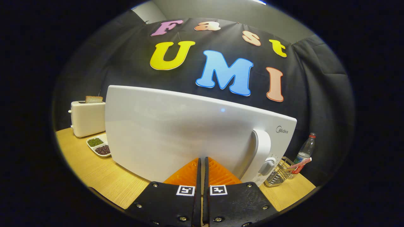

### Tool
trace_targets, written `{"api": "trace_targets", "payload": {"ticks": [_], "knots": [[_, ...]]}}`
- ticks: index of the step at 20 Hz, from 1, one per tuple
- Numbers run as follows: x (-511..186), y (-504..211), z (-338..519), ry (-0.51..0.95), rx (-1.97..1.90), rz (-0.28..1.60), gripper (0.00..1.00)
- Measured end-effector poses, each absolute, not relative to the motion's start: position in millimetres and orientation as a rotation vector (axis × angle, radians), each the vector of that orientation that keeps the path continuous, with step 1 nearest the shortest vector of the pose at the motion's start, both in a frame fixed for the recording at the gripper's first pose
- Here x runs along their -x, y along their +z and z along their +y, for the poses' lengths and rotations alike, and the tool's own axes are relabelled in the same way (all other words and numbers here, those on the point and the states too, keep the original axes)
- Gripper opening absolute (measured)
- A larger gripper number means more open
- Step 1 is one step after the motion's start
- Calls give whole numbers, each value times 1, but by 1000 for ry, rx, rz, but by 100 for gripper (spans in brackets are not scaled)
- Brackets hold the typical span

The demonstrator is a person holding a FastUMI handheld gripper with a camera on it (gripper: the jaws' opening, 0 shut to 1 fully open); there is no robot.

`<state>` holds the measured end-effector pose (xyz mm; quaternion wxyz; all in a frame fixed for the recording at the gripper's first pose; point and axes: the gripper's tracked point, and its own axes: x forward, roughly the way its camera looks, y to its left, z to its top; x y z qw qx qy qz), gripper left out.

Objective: Open the microwave, put the food inside, and close the microwave door.

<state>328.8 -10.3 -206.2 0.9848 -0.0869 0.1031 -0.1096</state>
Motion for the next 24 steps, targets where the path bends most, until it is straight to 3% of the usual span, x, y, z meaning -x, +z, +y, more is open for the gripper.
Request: {"api": "trace_targets", "payload": {"ticks": [5, 10, 24], "knots": [[-336, -209, -11, -239, 269, 187, 6], [-303, -203, 2, -170, 156, 241, 6], [-85, -84, 15, 31, -5, 55, 6]]}}
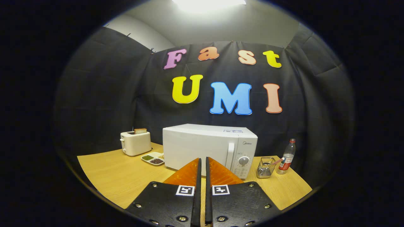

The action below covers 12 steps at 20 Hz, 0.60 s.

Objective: Open the microwave, put the food inside, and close the microwave door.

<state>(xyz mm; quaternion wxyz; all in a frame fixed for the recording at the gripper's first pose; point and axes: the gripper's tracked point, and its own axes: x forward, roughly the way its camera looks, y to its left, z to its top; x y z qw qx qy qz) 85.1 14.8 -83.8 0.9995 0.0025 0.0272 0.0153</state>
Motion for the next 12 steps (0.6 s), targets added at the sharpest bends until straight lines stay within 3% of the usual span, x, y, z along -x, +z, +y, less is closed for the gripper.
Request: {"api": "trace_targets", "payload": {"ticks": [7, 12], "knots": [[7, -56, -36, 29, -115, 12, 6], [32, -39, -69, -63, -79, -32, 6]]}}
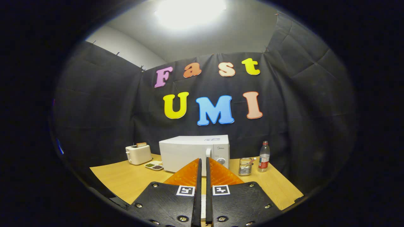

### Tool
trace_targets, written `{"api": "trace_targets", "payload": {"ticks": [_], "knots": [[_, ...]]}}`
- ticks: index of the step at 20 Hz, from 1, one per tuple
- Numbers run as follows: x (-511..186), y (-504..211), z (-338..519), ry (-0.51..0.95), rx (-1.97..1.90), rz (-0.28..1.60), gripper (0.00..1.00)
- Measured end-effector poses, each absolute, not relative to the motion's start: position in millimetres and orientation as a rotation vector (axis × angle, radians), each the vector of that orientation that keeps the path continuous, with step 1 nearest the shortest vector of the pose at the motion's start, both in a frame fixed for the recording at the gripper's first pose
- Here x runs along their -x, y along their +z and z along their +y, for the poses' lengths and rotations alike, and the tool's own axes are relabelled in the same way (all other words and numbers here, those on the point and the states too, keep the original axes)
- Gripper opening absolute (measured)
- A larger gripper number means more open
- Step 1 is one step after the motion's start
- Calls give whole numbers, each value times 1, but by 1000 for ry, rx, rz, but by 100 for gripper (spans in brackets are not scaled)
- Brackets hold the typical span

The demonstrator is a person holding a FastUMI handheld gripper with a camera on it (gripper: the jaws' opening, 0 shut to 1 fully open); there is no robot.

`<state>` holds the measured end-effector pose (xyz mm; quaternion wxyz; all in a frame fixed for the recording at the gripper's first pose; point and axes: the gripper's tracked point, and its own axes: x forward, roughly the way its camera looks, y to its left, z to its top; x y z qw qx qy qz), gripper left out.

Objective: Open the microwave, put the food inside, and close the microwave door.

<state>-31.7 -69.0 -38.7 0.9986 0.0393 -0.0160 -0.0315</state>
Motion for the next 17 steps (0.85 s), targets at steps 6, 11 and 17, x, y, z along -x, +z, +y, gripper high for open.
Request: {"api": "trace_targets", "payload": {"ticks": [6, 11, 17], "knots": [[49, -37, -77, -155, -72, 14, 69], [53, -30, -62, -93, -64, -3, 97], [51, -34, -59, -71, -62, 9, 97]]}}
